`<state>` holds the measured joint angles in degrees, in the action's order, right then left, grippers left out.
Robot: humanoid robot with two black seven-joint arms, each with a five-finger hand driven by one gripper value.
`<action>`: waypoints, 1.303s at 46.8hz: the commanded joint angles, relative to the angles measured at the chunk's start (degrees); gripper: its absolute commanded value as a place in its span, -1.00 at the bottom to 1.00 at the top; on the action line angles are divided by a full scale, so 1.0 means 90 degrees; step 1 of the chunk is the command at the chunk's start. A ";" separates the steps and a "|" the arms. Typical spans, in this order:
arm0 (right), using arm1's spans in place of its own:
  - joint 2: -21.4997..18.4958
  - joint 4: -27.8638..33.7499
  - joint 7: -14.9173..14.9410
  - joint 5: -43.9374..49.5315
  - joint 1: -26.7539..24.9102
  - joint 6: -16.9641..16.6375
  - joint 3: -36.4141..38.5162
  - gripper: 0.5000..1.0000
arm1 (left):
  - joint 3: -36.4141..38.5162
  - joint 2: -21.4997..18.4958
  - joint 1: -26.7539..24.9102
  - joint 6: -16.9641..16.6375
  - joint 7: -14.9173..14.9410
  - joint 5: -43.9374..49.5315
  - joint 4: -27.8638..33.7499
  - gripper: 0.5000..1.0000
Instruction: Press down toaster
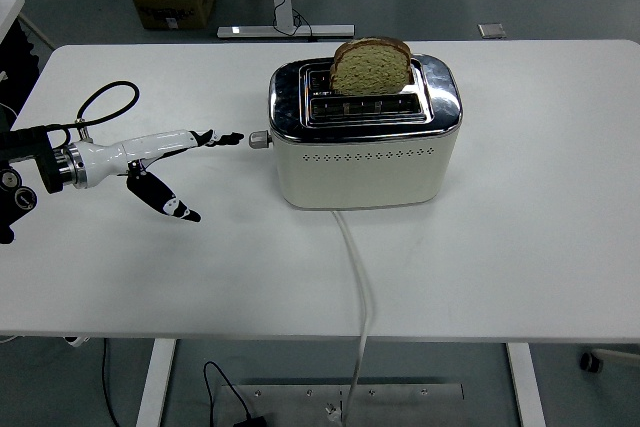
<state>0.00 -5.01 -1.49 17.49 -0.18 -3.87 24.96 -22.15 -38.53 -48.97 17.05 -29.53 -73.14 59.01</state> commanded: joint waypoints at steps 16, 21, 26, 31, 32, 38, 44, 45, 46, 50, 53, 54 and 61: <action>0.0000 0.0000 -0.0001 0.0000 0.0000 0.0000 0.0000 0.99 | -0.0010 0.0081 -0.0056 -0.0029 -0.0088 0.0002 0.0005 1.00; 0.0000 0.0010 -0.0001 0.0000 0.0000 0.0000 0.0000 0.99 | -0.0010 0.0101 -0.0066 -0.0029 -0.0078 -0.0008 0.0005 1.00; 0.0000 0.0000 -0.0001 0.0000 0.0000 0.0000 0.0000 0.99 | -0.0010 0.0111 -0.0066 -0.0029 -0.0078 -0.0047 -0.0004 1.00; 0.0000 0.0000 -0.0001 0.0000 0.0000 0.0000 0.0000 0.99 | 0.0000 0.0111 -0.0056 -0.0029 -0.0069 -0.0067 -0.0004 1.00; 0.0000 0.0000 -0.0001 0.0000 0.0000 0.0000 0.0000 0.99 | 0.0000 0.0111 -0.0056 -0.0029 -0.0059 -0.0067 -0.0004 1.00; 0.0000 0.0000 -0.0001 0.0000 0.0000 0.0000 0.0000 0.99 | 0.0000 0.0169 -0.0056 -0.0029 -0.0039 -0.0057 -0.0024 1.00; 0.0000 0.0000 -0.0001 0.0000 0.0000 0.0000 0.0000 0.99 | 0.0010 0.0199 -0.0037 -0.0029 -0.0039 -0.0057 -0.0053 1.00; 0.0000 0.0000 -0.0001 0.0000 0.0000 0.0000 0.0000 0.99 | 0.0010 0.0208 -0.0037 -0.0029 -0.0039 -0.0057 -0.0053 1.00; 0.0000 0.0000 -0.0001 0.0000 0.0000 0.0000 0.0000 0.99 | 0.0020 0.0218 -0.0037 -0.0029 -0.0039 -0.0057 -0.0063 1.00; 0.0000 0.0000 -0.0001 0.0000 0.0000 0.0000 0.0000 0.99 | 0.0020 0.0306 -0.0037 -0.0029 -0.0030 -0.0057 -0.0082 1.00; 0.0000 0.0000 -0.0001 0.0000 0.0000 0.0000 0.0000 0.99 | 0.0029 0.0326 -0.0037 -0.0029 -0.0030 -0.0057 -0.0092 1.00; 0.0000 0.0000 -0.0001 0.0000 0.0000 0.0000 0.0000 0.99 | 0.0029 0.0335 -0.0027 -0.0029 -0.0030 -0.0057 -0.0092 1.00; 0.0000 0.0000 -0.0001 0.0000 0.0000 0.0000 0.0000 0.99 | 0.0039 0.0345 -0.0008 -0.0029 -0.0030 -0.0067 -0.0170 1.00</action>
<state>0.00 -5.00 -1.51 17.49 -0.17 -3.87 24.96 -21.80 -35.50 -49.15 16.78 -29.80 -73.69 57.90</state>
